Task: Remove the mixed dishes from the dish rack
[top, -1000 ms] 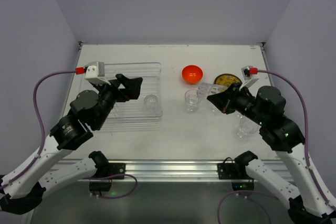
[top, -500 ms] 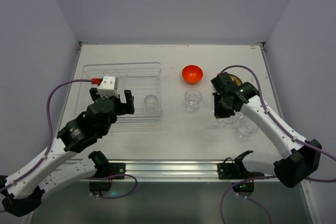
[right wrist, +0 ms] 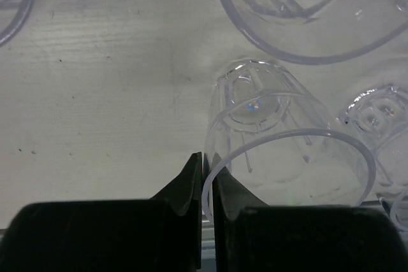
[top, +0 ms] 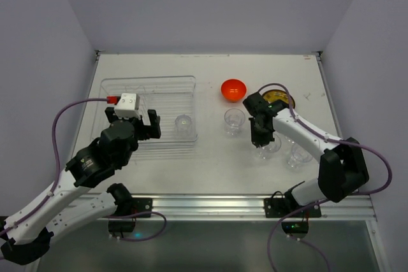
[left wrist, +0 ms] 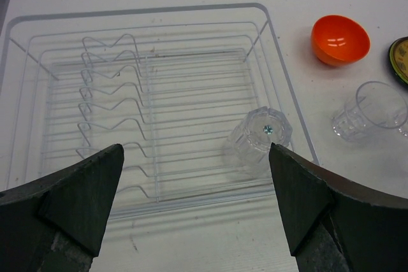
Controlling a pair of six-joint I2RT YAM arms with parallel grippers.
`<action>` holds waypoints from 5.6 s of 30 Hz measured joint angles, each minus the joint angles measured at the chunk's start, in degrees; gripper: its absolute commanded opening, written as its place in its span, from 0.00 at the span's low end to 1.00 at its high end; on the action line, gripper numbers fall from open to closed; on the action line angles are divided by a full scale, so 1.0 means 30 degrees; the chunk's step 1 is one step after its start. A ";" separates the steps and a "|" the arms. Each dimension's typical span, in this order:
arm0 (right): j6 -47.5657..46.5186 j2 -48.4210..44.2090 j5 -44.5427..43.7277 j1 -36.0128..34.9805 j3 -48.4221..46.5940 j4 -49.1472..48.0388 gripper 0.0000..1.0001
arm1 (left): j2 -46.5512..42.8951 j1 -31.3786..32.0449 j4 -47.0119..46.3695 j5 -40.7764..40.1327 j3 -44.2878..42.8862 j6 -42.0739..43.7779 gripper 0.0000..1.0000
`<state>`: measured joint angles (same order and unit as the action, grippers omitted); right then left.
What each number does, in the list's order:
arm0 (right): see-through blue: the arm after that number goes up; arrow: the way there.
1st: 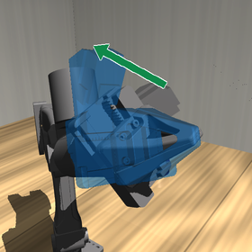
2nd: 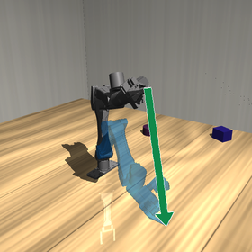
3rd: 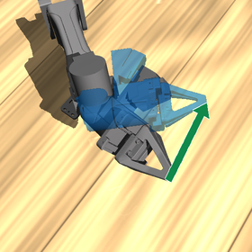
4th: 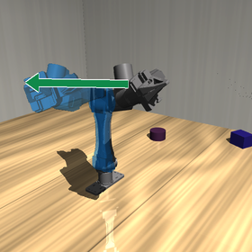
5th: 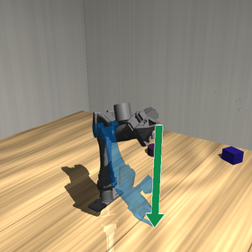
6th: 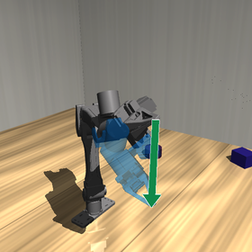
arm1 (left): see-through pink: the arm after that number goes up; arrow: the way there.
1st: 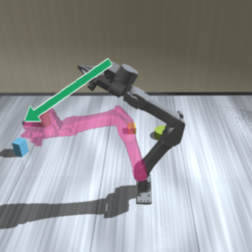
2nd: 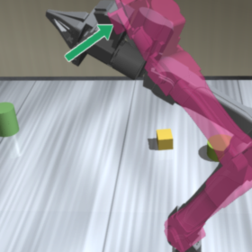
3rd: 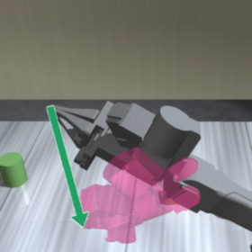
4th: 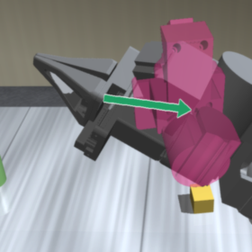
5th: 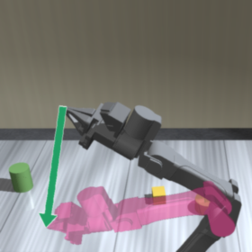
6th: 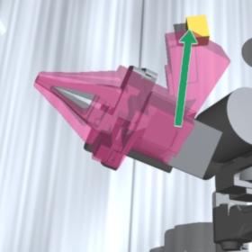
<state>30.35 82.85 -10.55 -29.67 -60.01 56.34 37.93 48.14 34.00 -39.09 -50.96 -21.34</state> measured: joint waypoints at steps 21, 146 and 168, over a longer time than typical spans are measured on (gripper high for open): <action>-0.0430 0.0699 0.0452 0.0160 0.0495 -0.1333 0.44 | 0.0423 0.0000 0.0000 0.0437 -0.0007 -0.0291 1.00; 0.9522 -1.4542 1.8833 -0.0423 0.9515 -2.9492 0.35 | 0.6572 -0.0984 -2.2170 2.1726 0.4255 -1.3821 0.00; 0.2397 -1.4324 0.9836 -0.1683 0.0736 -1.0703 0.00 | 0.4830 -0.0656 -0.6907 0.7672 -0.1894 -0.7701 1.00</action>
<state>37.54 39.88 18.96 -34.72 -57.80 24.23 52.42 46.17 13.28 -16.08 -56.64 -44.45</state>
